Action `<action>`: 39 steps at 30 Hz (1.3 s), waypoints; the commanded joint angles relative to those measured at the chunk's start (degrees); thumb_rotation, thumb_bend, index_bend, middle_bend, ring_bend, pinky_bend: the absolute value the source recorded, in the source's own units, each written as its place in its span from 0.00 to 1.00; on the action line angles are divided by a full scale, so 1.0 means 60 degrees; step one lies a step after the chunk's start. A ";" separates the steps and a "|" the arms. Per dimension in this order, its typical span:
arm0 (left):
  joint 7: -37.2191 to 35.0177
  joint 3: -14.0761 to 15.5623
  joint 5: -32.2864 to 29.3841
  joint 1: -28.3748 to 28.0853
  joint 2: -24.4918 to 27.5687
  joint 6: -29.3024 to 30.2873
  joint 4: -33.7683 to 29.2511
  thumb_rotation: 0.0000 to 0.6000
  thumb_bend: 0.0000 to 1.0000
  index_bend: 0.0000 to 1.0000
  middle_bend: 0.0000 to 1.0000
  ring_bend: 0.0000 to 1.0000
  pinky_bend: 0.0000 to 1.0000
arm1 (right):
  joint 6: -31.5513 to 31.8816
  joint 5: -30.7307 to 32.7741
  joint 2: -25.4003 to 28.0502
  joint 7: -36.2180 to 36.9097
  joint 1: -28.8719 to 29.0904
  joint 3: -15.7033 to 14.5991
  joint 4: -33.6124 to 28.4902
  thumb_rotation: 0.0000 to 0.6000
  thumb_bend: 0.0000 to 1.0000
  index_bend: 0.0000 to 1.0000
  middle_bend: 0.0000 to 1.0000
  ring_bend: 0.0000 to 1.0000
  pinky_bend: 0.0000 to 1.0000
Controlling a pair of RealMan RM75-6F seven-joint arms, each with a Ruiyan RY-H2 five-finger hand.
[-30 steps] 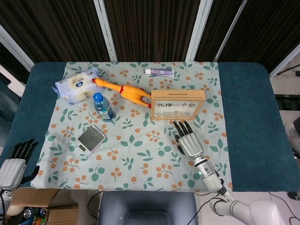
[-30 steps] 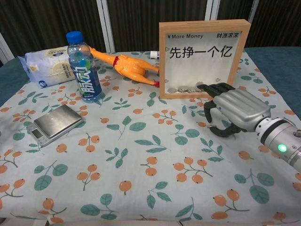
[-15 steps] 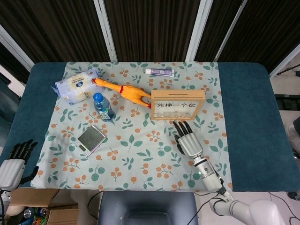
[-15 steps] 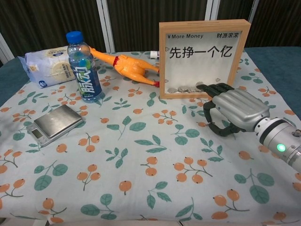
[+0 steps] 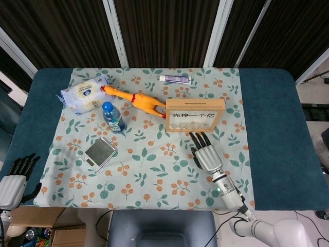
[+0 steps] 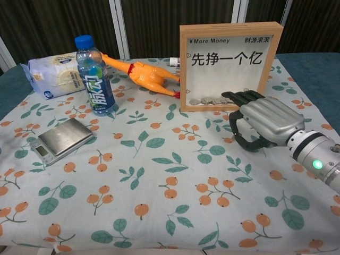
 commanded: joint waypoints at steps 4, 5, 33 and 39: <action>0.0004 -0.0008 0.0024 -0.0005 0.0011 0.0024 -0.0027 1.00 0.42 0.00 0.00 0.00 0.00 | 0.1204 -0.0468 0.0741 0.0099 -0.0018 0.0233 -0.1269 1.00 0.60 0.71 0.08 0.00 0.00; 0.0000 -0.0011 0.0031 -0.0007 0.0015 0.0031 -0.0038 1.00 0.42 0.00 0.00 0.00 0.00 | 0.1418 -0.0543 0.0953 0.0065 -0.0018 0.0310 -0.1634 1.00 0.61 0.72 0.08 0.00 0.00; 0.0186 -0.0073 0.0177 -0.0037 0.0143 0.0228 -0.0477 1.00 0.42 0.00 0.00 0.00 0.00 | 0.0094 0.3187 0.3545 -0.3056 0.1832 0.3849 -0.5095 1.00 0.61 0.75 0.11 0.00 0.00; 0.0183 -0.0074 0.0135 -0.0039 0.0156 0.0190 -0.0461 1.00 0.42 0.00 0.00 0.00 0.00 | -0.0234 0.3803 0.3307 -0.3303 0.2127 0.3741 -0.4658 1.00 0.61 0.75 0.11 0.00 0.00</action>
